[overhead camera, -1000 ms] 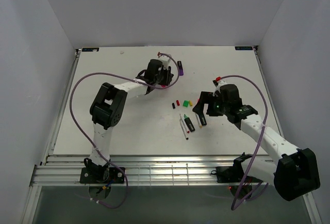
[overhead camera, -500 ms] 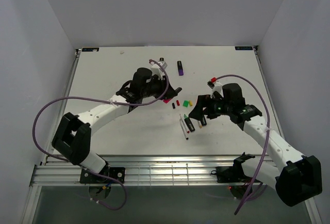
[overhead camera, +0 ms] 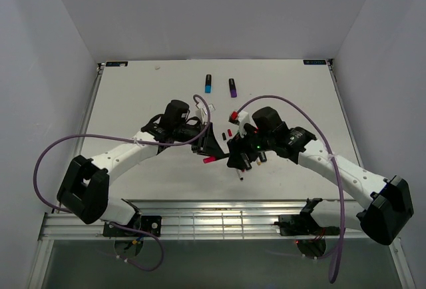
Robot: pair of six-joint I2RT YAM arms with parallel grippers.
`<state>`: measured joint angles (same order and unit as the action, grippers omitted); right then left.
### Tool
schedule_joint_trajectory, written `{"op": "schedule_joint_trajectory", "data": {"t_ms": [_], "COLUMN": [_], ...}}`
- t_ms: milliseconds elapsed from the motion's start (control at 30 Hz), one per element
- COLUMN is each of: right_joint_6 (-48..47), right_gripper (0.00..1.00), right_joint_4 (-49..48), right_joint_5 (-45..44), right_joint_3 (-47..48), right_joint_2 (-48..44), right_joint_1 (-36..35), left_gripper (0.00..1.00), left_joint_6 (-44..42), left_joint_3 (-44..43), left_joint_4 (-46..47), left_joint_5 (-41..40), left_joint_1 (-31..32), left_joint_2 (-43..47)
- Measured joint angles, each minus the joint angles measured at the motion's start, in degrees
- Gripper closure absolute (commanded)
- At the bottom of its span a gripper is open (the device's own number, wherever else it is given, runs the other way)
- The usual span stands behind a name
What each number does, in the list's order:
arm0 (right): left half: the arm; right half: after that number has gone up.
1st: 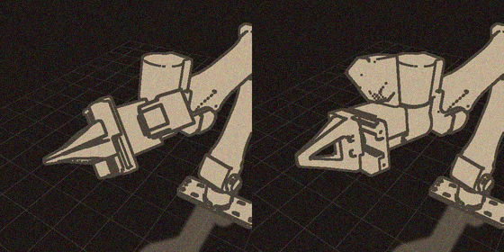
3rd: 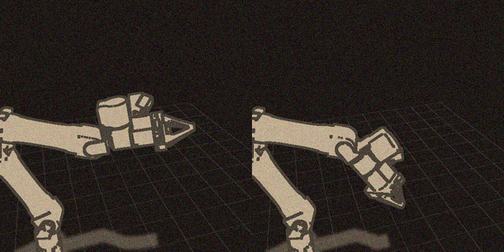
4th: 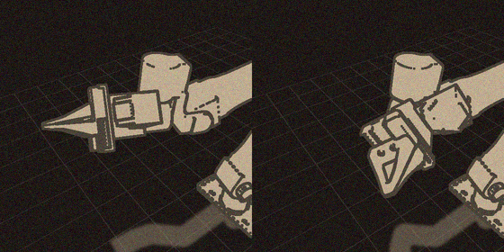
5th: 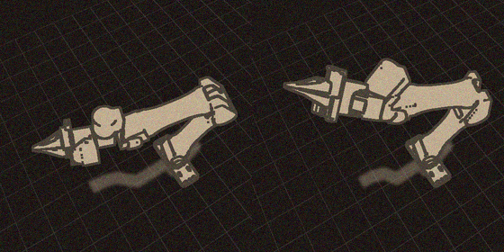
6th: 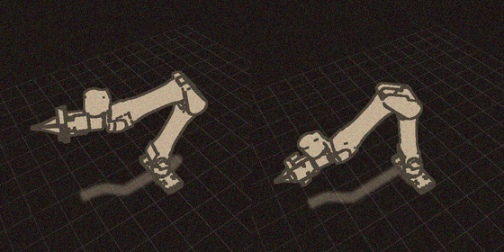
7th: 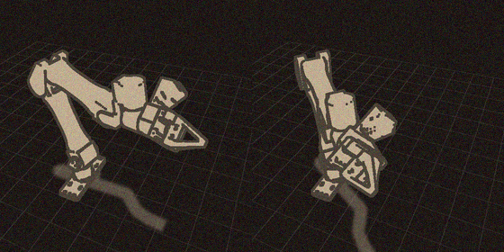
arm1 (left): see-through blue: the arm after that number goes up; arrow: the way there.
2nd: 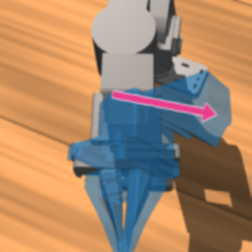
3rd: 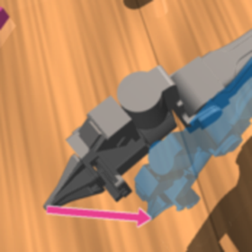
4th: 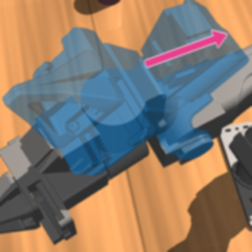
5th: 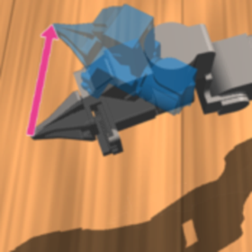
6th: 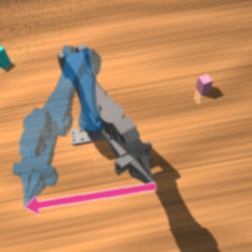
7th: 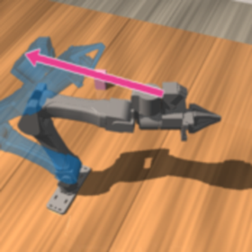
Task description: Open the pen caps
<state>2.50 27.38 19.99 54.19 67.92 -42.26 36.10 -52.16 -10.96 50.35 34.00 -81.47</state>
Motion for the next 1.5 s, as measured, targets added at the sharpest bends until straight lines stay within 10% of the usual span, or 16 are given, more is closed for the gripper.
{"op": "schedule_joint_trajectory", "data": {"t_ms": [433, 1167, 1367, 1500], "right_joint_6": [-7.1, -9.18, -9.97, -9.55], "right_gripper": [0.25, 0.55, 0.92, 0.92], "right_joint_4": [1.22, 1.14, 1.97, 2.19], "right_joint_5": [-0.74, 2.97, 4.66, 4.81], "right_joint_3": [0.0, 4.63, 5.05, 5.14], "right_joint_2": [-0.28, 5.64, 6.27, 6.45], "right_joint_1": [-7.32, -13.99, -14.82, -15.19], "left_gripper": [1.0, 1.0, 1.0, 0.8], "left_joint_6": [-1.14, 2.95, 3.78, 5.05], "left_joint_3": [4.63, 8.66, 8.74, 9.22], "left_joint_4": [-1.27, 4.31, 6.1, 7.39], "left_joint_5": [15.37, 19.39, 20.06, 20.0], "left_joint_1": [-1.31, -1.51, -2.25, -2.34], "left_joint_2": [3.04, 2.97, 2.14, 2.03]}}
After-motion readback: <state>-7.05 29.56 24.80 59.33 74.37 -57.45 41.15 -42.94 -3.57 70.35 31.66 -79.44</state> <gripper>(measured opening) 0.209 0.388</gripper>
